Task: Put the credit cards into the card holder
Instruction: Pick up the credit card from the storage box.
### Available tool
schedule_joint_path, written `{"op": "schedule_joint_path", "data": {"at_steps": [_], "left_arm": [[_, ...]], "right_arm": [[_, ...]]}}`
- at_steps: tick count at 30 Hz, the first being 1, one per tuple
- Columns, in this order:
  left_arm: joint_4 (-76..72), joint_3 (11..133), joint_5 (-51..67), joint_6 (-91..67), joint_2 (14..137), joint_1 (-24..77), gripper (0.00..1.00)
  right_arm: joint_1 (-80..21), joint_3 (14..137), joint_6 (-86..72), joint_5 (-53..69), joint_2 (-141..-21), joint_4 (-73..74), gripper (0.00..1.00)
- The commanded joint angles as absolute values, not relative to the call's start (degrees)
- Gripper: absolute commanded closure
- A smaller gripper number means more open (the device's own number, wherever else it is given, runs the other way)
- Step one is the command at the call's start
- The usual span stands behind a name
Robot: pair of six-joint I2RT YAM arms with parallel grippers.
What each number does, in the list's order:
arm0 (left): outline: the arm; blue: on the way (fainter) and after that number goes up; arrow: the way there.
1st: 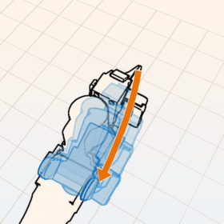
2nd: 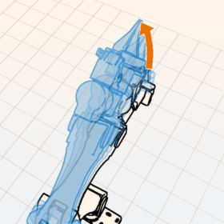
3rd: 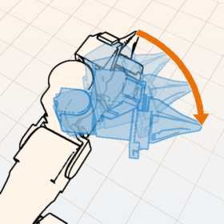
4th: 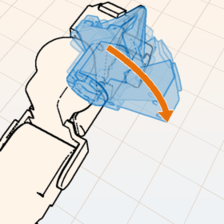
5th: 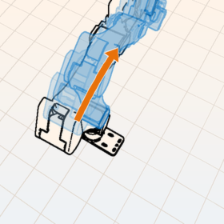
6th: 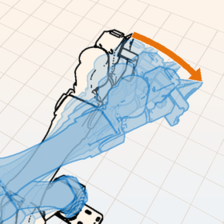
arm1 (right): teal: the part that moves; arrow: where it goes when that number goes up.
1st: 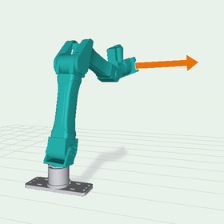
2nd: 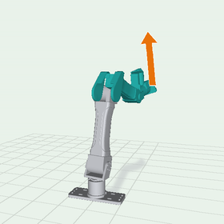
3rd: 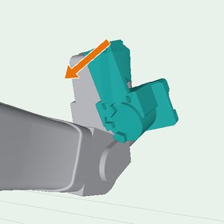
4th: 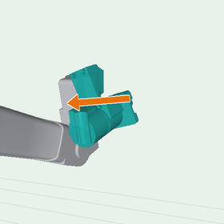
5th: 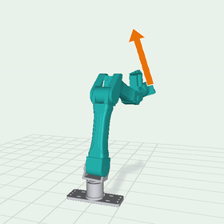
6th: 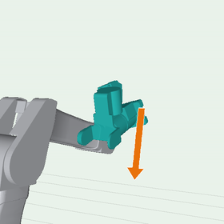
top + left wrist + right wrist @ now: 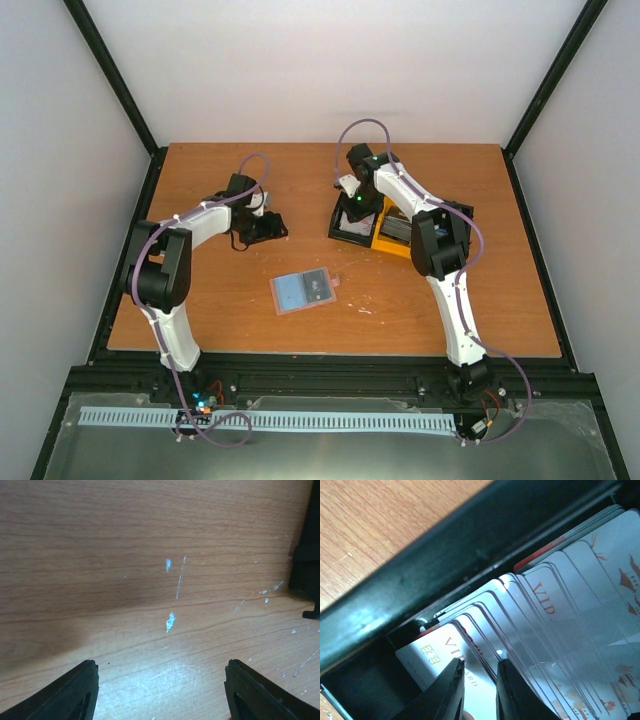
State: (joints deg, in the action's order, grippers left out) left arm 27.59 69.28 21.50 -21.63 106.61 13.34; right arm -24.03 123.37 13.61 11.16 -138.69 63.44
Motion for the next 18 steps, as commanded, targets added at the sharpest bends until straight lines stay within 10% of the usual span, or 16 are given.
{"op": "schedule_joint_path", "data": {"at_steps": [1, 18], "left_arm": [[28.56, 71.53, 22.12, -20.26, 107.31, 12.83, 0.30], [28.87, 71.67, 21.94, -20.28, 107.53, 12.83, 0.30]], "right_arm": [[-23.82, 123.67, 13.72, 11.53, -138.19, 65.15, 0.81], [-24.23, 122.74, 15.19, 11.05, -139.58, 68.46, 0.73]]}}
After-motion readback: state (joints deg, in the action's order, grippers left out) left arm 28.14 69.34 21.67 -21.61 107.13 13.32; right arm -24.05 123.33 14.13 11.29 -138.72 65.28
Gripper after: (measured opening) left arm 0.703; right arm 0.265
